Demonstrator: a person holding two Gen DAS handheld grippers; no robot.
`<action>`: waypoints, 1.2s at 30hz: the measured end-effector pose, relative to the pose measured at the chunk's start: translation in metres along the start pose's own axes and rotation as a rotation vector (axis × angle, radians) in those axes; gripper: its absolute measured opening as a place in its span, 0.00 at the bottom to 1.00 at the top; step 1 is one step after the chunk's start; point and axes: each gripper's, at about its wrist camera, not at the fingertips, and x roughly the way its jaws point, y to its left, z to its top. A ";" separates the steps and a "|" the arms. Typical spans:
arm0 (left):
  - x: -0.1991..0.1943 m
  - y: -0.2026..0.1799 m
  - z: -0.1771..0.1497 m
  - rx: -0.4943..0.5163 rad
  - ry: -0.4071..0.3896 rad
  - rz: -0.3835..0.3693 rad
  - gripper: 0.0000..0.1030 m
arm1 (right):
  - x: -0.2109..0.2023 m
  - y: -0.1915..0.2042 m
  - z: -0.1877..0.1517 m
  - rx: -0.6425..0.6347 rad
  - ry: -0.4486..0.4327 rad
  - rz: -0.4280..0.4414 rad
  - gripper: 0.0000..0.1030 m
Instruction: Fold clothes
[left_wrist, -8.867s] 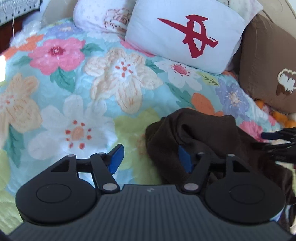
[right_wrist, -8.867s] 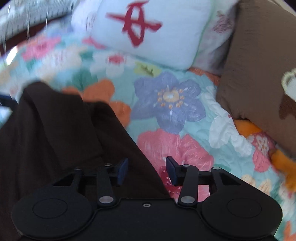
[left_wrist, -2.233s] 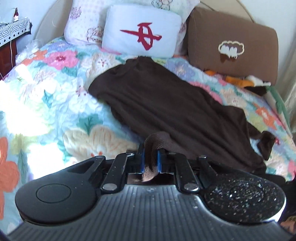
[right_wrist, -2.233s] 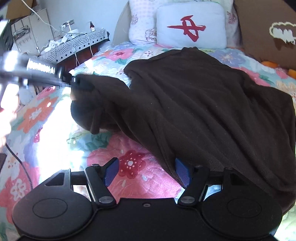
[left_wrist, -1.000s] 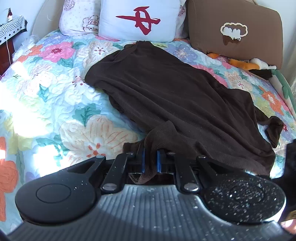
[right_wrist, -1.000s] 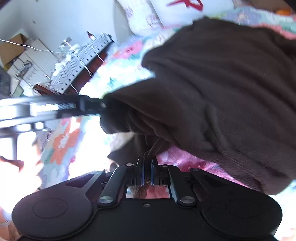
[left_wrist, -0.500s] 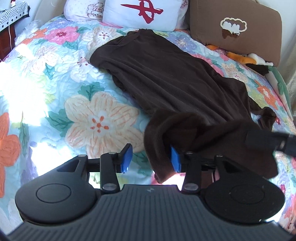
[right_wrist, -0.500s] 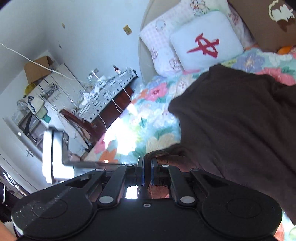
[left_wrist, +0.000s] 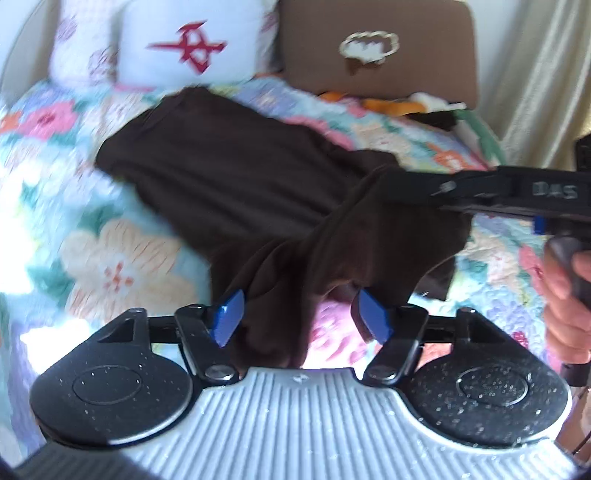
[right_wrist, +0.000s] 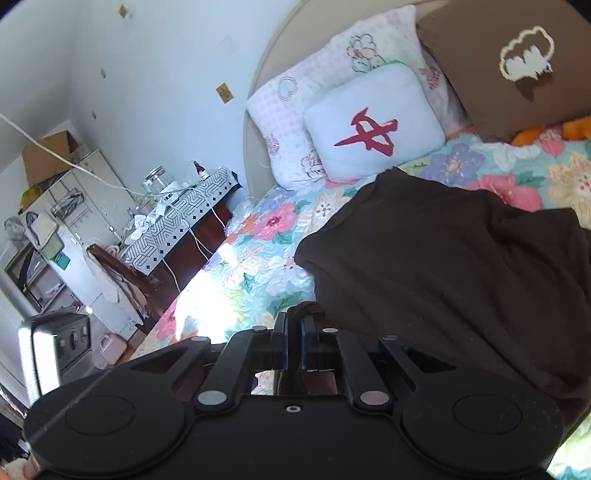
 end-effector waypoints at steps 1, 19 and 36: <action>0.002 -0.007 0.002 0.024 -0.004 -0.010 0.70 | 0.000 -0.001 0.001 0.011 0.004 0.003 0.08; 0.006 -0.012 -0.001 0.085 0.006 0.165 0.10 | -0.003 0.012 0.000 -0.023 0.192 -0.031 0.10; -0.091 0.060 -0.012 -0.073 -0.097 0.374 0.10 | 0.086 0.051 -0.023 -0.535 0.414 -0.162 0.35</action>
